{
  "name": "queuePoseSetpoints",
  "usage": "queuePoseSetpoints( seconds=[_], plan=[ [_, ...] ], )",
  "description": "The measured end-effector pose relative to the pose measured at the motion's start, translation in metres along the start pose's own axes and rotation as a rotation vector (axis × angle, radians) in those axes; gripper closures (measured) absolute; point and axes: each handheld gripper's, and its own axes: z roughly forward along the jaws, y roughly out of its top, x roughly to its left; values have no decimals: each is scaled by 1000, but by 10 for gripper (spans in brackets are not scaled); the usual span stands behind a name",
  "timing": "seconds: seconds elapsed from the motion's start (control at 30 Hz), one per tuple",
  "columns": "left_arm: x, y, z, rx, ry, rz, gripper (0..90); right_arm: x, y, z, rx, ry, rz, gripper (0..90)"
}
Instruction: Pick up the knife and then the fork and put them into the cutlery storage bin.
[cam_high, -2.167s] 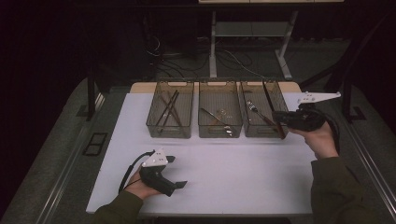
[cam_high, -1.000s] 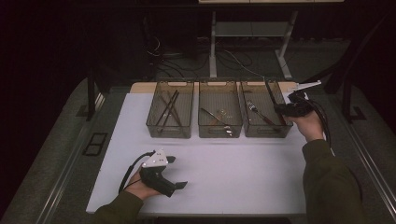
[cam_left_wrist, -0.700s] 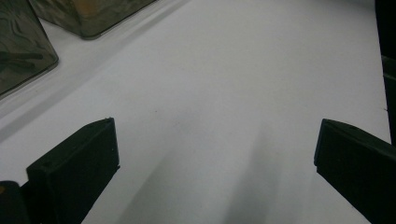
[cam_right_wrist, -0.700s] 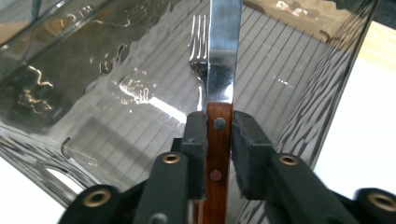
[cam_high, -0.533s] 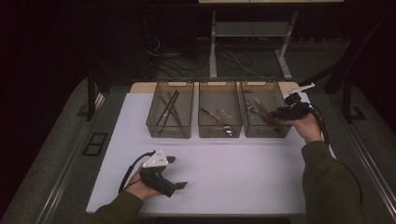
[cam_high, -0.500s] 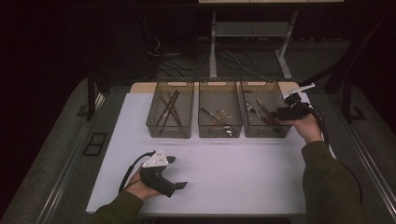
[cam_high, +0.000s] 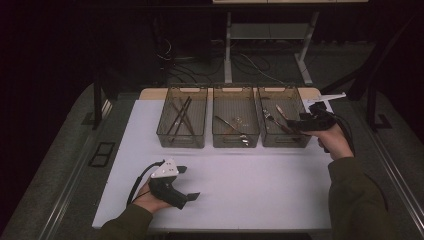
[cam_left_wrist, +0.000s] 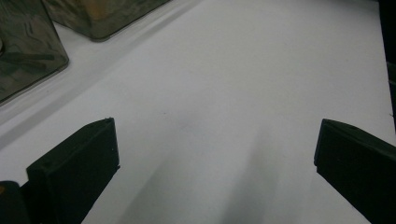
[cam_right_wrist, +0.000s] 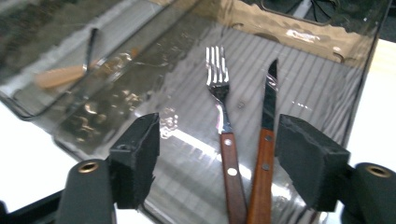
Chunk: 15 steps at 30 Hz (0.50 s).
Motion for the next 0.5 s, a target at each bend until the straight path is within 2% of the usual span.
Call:
queuePoseSetpoints(
  seconds=[0.23,0.5],
  plan=[
    [2,1,-1,-4,-2,-22,0,10,-6,-10,-76,34,3,214],
    [1,2,1,5,0,-18,0,25,-16,-17,-96,55,-38,192]
  ],
)
